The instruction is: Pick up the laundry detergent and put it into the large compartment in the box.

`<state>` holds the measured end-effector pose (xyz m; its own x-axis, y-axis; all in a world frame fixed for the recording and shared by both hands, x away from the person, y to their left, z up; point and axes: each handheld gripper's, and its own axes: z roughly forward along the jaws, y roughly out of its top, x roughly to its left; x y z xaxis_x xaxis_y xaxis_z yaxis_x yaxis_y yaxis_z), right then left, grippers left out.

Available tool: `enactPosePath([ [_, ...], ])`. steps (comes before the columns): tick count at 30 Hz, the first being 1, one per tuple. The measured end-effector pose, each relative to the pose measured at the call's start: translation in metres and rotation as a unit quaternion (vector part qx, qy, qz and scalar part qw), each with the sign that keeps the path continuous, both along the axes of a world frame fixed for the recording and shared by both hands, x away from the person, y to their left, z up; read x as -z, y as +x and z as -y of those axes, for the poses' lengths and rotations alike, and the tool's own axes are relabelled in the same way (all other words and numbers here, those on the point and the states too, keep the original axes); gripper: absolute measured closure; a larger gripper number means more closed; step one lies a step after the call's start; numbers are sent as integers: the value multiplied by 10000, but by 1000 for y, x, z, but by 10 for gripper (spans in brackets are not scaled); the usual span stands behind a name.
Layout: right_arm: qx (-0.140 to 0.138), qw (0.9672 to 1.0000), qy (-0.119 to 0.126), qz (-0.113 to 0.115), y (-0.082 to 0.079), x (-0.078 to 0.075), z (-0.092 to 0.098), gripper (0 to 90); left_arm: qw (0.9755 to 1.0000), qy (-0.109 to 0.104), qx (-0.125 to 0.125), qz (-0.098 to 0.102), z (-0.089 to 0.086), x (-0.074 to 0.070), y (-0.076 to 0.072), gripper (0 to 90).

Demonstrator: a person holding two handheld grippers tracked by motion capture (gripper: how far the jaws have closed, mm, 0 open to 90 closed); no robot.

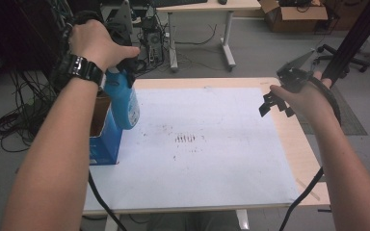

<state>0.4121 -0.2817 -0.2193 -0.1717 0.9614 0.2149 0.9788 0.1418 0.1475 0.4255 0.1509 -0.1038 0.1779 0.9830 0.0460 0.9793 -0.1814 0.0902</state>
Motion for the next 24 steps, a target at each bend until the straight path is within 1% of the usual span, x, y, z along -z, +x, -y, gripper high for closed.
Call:
enactPosePath([
  [3,28,10000,-7,-21,0,0,0,89,10000,53,-55,18,-13,-6,1,373],
  [4,27,10000,2,-17,1,0,0,89,9999,39,-99,12,-21,-8,1,373],
  [5,27,10000,2,-17,1,0,0,89,9999,39,-99,12,-21,-8,1,373],
  [7,59,10000,20,-37,1,0,2,89,9999,14,-159,-11,-30,-9,2,373],
  [8,103,9999,15,-43,1,0,3,89,9997,-26,-224,-24,-39,-9,3,373],
  [9,103,9999,15,-43,1,0,3,89,9997,-26,-224,-24,-39,-9,3,373],
  [10,112,9999,10,-46,2,0,5,89,9996,-35,-282,-35,-48,-9,3,373],
  [15,140,9999,1,-86,3,3,6,89,9992,-17,-399,-54,-62,-7,5,373],
  [17,165,9998,22,-107,4,4,7,89,9990,-43,-439,-60,-72,-7,6,373],
  [18,157,9998,13,-108,5,5,8,89,9989,-55,-464,-32,-75,-7,6,373],
  [20,185,9998,21,-118,5,6,9,89,9988,-51,-480,-42,-78,-7,7,373],
  [22,197,9997,10,-126,6,6,9,89,9986,-40,-525,-31,-86,-7,8,373],
  [24,199,9997,11,-126,7,7,10,89,9986,-29,-529,-36,-88,-6,8,373],
])
